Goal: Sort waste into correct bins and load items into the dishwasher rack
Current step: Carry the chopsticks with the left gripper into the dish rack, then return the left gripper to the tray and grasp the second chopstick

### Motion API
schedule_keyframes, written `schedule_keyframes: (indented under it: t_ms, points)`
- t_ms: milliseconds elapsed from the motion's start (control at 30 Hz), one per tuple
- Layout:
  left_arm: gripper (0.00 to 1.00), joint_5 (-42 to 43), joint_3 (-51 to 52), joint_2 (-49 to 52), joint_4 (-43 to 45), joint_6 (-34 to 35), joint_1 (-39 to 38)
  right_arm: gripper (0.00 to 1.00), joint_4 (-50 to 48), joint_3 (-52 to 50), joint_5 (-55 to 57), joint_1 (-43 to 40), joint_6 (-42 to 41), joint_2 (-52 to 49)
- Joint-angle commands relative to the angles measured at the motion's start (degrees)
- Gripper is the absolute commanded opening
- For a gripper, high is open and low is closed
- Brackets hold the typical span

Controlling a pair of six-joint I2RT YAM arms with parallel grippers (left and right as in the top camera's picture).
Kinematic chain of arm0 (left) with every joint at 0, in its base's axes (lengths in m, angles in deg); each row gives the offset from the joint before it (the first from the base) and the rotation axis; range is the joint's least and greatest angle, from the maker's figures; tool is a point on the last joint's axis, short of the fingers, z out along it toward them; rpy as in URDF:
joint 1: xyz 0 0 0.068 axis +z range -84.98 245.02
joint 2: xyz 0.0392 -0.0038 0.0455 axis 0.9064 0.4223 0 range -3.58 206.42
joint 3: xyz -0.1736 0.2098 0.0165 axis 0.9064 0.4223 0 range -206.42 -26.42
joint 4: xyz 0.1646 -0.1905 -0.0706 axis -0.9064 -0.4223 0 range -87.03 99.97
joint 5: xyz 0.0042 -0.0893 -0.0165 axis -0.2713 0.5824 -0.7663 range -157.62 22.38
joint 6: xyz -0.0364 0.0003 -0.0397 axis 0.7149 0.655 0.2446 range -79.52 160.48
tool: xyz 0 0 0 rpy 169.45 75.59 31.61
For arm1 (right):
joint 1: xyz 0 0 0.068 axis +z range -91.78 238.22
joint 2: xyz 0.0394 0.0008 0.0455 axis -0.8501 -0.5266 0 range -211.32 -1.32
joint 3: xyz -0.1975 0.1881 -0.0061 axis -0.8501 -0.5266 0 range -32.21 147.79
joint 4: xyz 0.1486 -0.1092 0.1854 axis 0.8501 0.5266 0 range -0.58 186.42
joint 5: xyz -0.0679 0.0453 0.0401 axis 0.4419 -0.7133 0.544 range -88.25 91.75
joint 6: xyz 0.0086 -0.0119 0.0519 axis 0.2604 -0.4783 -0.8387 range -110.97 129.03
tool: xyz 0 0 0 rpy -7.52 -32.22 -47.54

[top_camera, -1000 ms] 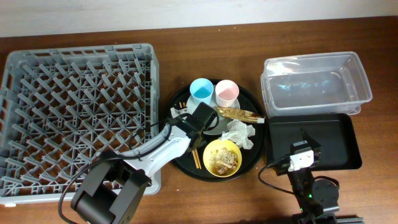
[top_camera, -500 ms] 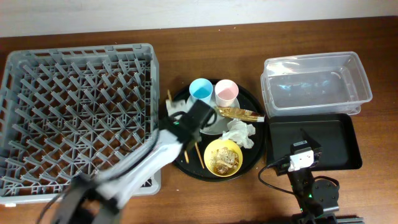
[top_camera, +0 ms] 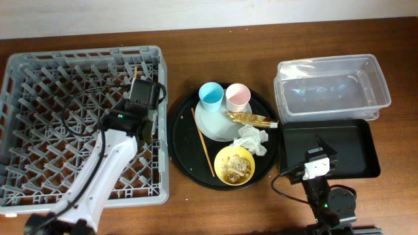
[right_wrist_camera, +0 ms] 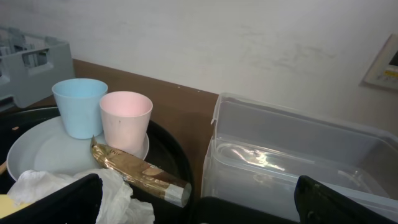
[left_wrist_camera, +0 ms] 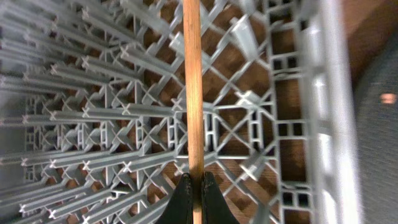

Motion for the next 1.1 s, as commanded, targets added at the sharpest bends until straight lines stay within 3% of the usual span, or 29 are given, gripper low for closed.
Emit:
schedule_keyframes:
  t_ms: [0, 200, 267, 333, 367, 433, 600, 633, 667, 733, 767, 833, 933, 1033, 1067]
  points:
    - [0.00, 0.48, 0.42, 4.70, 2.51, -1.07, 2.91, 0.99, 0.26, -0.31, 0.28, -0.26, -0.46, 0.33]
    - [0.01, 3.48, 0.42, 8.17, 5.11, 1.18, 4.22, 0.99, 0.26, -0.31, 0.28, -0.26, -0.46, 0.33]
    - [0.05, 3.43, 0.42, 8.17, 5.57, 1.53, 4.22, 0.99, 0.26, -0.31, 0.28, -0.26, -0.46, 0.33]
    - [0.16, 3.19, 0.42, 8.17, 5.55, 1.51, 4.22, 0.99, 0.24, -0.31, 0.28, -0.26, -0.46, 0.33]
    - [0.16, 2.12, 0.42, 8.17, 5.55, 1.51, 4.22, 0.99, 0.26, -0.31, 0.28, -0.26, -0.46, 0.33]
    - [0.34, 0.66, 0.42, 8.17, 5.53, 1.53, 4.22, 0.99, 0.26, -0.31, 0.28, -0.26, -0.46, 0.33]
    - [0.39, 1.95, -3.85, 6.12, 4.00, 1.57, 4.07, 0.99, 0.26, -0.31, 0.28, -0.26, -0.46, 0.33]
    - [0.39, 10.38, -6.49, 2.54, 1.01, 1.55, 3.63, 0.99, 0.26, -0.31, 0.28, -0.26, -0.46, 0.33]
    - [0.72, 21.90, -6.80, -1.16, 0.24, 1.57, 2.93, 0.99, 0.26, -0.31, 0.28, -0.26, -0.46, 0.33]
    - [0.99, 42.82, -6.80, -4.46, -0.55, 1.53, 1.07, 0.99, 0.26, -0.31, 0.28, -0.26, -0.46, 0.33]
    - [0.99, 47.58, -6.78, -4.35, -0.57, 1.51, -0.20, 0.99, 0.26, -0.31, 0.28, -0.26, -0.46, 0.33]
    - [0.99, 47.45, -6.29, -4.09, -0.72, 1.53, -2.19, 0.99, 0.26, -0.31, 0.28, -0.26, -0.46, 0.33]
    - [0.73, 46.90, -5.62, -2.82, -0.90, 11.08, -6.45, 0.99, 0.24, -0.31, 0.28, -0.26, -0.46, 0.33]
    - [0.36, 25.35, -3.32, 2.01, -1.20, 34.58, -17.49, 0.99, 0.26, -0.31, 0.28, -0.26, -0.46, 0.33]
    - [0.36, 18.82, -2.36, 3.93, -1.16, 40.94, -20.79, 0.99, 0.24, -0.31, 0.28, -0.26, -0.46, 0.33]
